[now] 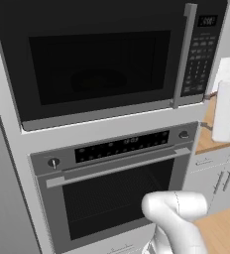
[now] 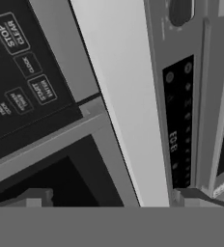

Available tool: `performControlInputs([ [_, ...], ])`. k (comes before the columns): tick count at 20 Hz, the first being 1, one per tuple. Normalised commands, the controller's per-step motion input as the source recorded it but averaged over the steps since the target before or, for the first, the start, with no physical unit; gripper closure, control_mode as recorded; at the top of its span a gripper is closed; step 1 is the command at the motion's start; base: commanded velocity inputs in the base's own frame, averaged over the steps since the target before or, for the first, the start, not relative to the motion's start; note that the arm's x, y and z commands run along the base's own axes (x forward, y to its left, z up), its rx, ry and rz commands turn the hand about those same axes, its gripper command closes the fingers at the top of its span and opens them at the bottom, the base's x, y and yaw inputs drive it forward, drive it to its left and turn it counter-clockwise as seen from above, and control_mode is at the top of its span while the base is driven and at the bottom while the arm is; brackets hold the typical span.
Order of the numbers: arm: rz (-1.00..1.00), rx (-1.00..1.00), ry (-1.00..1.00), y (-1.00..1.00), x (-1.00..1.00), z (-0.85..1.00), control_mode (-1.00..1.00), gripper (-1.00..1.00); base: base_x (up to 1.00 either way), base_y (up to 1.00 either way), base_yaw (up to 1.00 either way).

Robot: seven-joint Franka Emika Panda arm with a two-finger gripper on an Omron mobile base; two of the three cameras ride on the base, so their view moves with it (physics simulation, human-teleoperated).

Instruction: Pick the avocado from the sink and place it in the bowl. Then pick the bowl and place it in the microwave. Then close the microwave door and press the start button.

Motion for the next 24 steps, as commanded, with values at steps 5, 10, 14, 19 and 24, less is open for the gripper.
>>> performControlInputs([
  [5, -0.01, 0.0, 0.09, 0.0, 0.46, 0.0, -1.0, -1.0, 0.0, 0.0, 0.0],
  [10, -0.01, 0.0, 0.04, 0.0, 0.25, -0.07, -1.0, -1.0, 0.0, 0.0, 0.0],
  [14, -0.02, 0.0, 0.02, 0.0, 0.25, -0.11, -1.0, -1.0, 0.0, 0.0, 0.0],
  [19, -0.01, 0.0, 0.03, 0.0, 0.26, -0.1, -1.0, -1.0, 0.0, 0.0, 0.0],
  [24, 0.0, 0.0, 0.0, 0.0, 0.24, -0.08, -1.0, -1.0, 0.0, 0.0, 0.0],
])
